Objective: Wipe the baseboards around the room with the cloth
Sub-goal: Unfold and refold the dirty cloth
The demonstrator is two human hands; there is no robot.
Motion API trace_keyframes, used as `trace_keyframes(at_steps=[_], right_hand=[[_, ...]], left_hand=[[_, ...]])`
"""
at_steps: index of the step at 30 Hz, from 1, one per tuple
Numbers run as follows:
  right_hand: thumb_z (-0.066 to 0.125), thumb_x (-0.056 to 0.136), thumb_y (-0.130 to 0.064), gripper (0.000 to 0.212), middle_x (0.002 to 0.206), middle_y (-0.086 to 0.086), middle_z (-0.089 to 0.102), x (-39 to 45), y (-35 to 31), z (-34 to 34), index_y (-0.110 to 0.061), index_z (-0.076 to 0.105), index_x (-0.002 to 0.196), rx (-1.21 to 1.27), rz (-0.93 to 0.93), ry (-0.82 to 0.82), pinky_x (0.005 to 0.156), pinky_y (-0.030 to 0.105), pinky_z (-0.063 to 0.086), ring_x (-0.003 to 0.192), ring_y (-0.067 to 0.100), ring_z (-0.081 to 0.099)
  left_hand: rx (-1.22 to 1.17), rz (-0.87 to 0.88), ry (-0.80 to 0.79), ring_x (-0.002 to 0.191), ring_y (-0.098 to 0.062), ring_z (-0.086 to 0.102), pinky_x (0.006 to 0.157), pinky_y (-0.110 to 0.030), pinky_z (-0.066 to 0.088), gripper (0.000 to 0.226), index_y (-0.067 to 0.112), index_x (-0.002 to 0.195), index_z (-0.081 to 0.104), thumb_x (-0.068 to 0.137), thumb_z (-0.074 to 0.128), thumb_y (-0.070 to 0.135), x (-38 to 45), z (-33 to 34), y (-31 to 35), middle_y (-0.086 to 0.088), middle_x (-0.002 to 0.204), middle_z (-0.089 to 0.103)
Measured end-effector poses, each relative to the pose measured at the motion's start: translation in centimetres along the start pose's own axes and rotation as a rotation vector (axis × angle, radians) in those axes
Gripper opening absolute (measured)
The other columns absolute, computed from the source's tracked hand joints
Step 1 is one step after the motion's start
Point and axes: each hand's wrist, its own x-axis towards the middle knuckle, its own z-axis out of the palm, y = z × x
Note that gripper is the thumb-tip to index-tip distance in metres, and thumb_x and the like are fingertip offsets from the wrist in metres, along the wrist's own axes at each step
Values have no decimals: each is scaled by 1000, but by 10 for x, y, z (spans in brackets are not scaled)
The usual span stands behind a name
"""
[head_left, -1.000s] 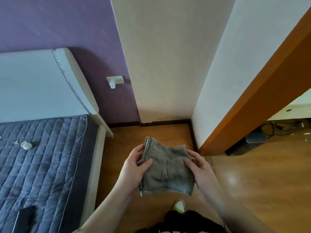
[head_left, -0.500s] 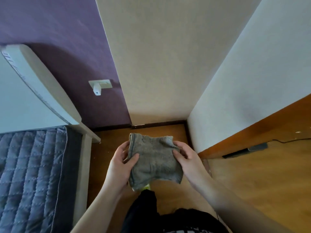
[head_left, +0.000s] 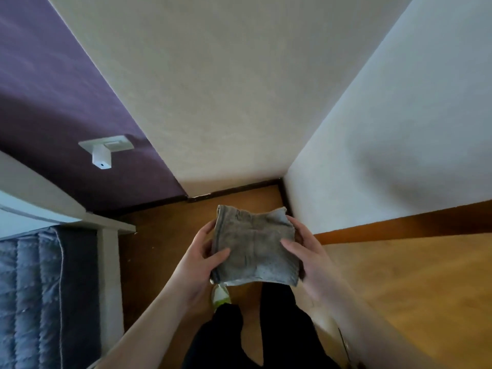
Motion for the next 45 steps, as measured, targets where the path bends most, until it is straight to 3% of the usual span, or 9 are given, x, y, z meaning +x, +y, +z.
trace_keyframes(at_steps=[7, 14, 18, 24, 29, 34, 37, 40, 45], right_hand=[[73, 80, -12, 60, 122, -7, 69, 107, 16, -43, -46, 60, 128, -142, 0, 12, 82, 34, 59, 112, 18, 67], [64, 93, -6, 56, 115, -19, 69, 222, 48, -110, -51, 59, 127, -318, -29, 96, 80, 33, 60, 107, 8, 68], [62, 91, 3, 56, 115, -11, 71, 283, 87, -150, -41, 63, 126, -234, -12, 177, 77, 30, 60, 104, 13, 70], [63, 91, 5, 50, 117, 2, 72, 377, 174, -213, -34, 67, 122, -35, 81, 367, 76, 44, 61, 100, 28, 72], [54, 100, -4, 50, 122, -2, 69, 439, 236, -255, -52, 66, 109, -259, 86, 382, 89, 45, 59, 108, 21, 69], [55, 101, -10, 44, 121, -10, 68, 499, 256, -287, -45, 61, 127, -379, 11, 394, 73, 28, 62, 99, 9, 71], [57, 100, -15, 53, 148, -6, 49, 535, 271, -310, -41, 44, 146, -553, -4, 423, 95, 42, 56, 128, 16, 56], [58, 100, -24, 70, 166, -7, 10, 560, 297, -336, -31, 19, 159, -1003, 70, 440, 118, 46, 31, 150, 25, 22], [51, 103, -28, 76, 167, -6, -12, 579, 353, -351, -29, 1, 160, -1535, 81, 191, 121, 41, 18, 153, 23, 4]], left_hand=[[157, 130, 144, 111, -7, 64, 72, -25, 59, 69, 55, 126, 44, 91, 62, -2, 99, 11, -28, 8, 129, 57], [343, 110, 222, 105, 1, 64, 73, -24, 59, 75, 47, 142, 35, 91, 65, 1, 231, 13, -88, 16, 126, 55], [369, 74, 244, 102, 0, 66, 72, -25, 59, 76, 48, 144, 38, 91, 67, 2, 310, 4, -132, 16, 123, 60], [500, 40, 228, 111, -7, 62, 86, -34, 61, 74, 53, 144, 35, 92, 67, 10, 416, -18, -207, 21, 125, 58], [519, -37, 214, 99, 3, 59, 65, -10, 54, 71, 45, 147, 36, 94, 63, 6, 496, -33, -267, 27, 115, 55], [520, -17, 231, 91, 6, 56, 58, -6, 50, 73, 45, 150, 31, 95, 64, 12, 562, -40, -305, 31, 113, 51], [527, -30, 234, 114, -6, 56, 86, -26, 57, 79, 41, 155, 20, 94, 67, 25, 594, -45, -328, 16, 140, 49], [747, -50, 276, 145, -20, 33, 118, -37, 31, 76, 24, 159, 17, 98, 61, 31, 614, -56, -363, 3, 159, 30], [1374, 184, 135, 151, -18, 16, 123, -40, 16, 65, 25, 158, 16, 102, 48, 30, 639, -66, -407, 2, 165, 17]])
